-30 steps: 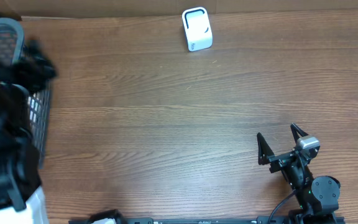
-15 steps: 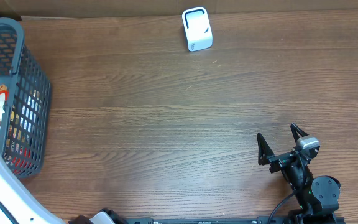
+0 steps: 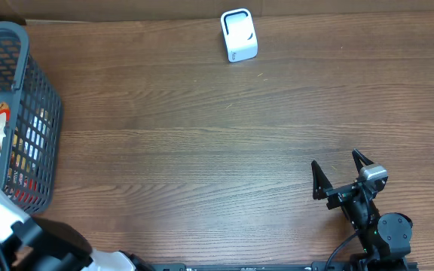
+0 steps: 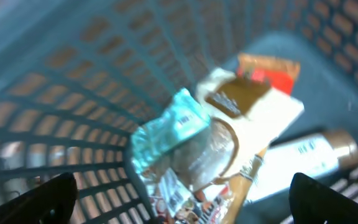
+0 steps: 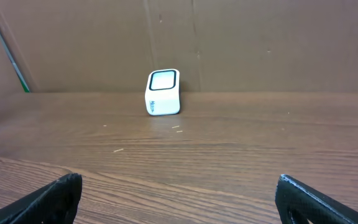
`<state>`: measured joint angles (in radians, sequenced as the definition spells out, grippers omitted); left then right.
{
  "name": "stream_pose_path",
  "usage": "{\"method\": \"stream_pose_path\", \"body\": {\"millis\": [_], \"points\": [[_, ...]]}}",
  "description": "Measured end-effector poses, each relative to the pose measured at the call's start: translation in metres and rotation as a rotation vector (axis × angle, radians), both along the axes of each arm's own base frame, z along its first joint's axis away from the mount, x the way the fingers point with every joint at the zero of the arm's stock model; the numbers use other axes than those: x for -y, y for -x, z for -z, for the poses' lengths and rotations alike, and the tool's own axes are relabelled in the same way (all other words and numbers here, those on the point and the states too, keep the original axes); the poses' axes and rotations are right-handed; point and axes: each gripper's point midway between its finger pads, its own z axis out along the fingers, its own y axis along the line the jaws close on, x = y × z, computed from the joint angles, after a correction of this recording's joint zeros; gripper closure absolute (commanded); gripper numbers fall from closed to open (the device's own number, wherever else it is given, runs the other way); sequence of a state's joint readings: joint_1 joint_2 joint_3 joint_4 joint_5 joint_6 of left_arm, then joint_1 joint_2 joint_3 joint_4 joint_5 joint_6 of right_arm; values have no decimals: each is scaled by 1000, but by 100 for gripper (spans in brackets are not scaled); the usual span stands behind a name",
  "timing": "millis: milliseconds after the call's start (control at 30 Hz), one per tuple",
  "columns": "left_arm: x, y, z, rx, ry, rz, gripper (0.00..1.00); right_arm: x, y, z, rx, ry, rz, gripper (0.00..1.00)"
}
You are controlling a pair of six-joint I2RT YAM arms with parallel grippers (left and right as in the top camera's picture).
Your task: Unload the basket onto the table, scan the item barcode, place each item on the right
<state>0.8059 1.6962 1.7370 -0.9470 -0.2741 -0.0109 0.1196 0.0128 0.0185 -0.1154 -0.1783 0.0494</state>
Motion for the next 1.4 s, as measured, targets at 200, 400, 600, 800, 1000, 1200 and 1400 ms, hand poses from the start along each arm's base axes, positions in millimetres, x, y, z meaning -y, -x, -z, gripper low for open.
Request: {"method": "stream_pose_path", "body": {"millis": [200, 400, 600, 800, 1000, 1200, 1400], "points": [[4, -15, 46, -64, 119, 84, 0, 0, 0, 0, 0, 0, 0, 0], [5, -14, 82, -148, 201, 101, 17, 0, 0, 0, 0, 0, 0, 0], [4, -13, 107, -198, 248, 100, 10, 0, 0, 0, -1, 0, 0, 0], [-1, -9, 117, -242, 239, 78, 9, 0, 0, 0, 0, 1, 0, 0], [-4, -6, 141, -296, 269, 67, 9, 0, 0, 0, 0, 0, 0, 0], [-11, 2, 151, -353, 253, 22, 20, 0, 0, 0, -1, 0, 0, 0], [-19, 6, 156, -380, 227, -12, 23, 0, 0, 0, 0, 1, 0, 0]]}}
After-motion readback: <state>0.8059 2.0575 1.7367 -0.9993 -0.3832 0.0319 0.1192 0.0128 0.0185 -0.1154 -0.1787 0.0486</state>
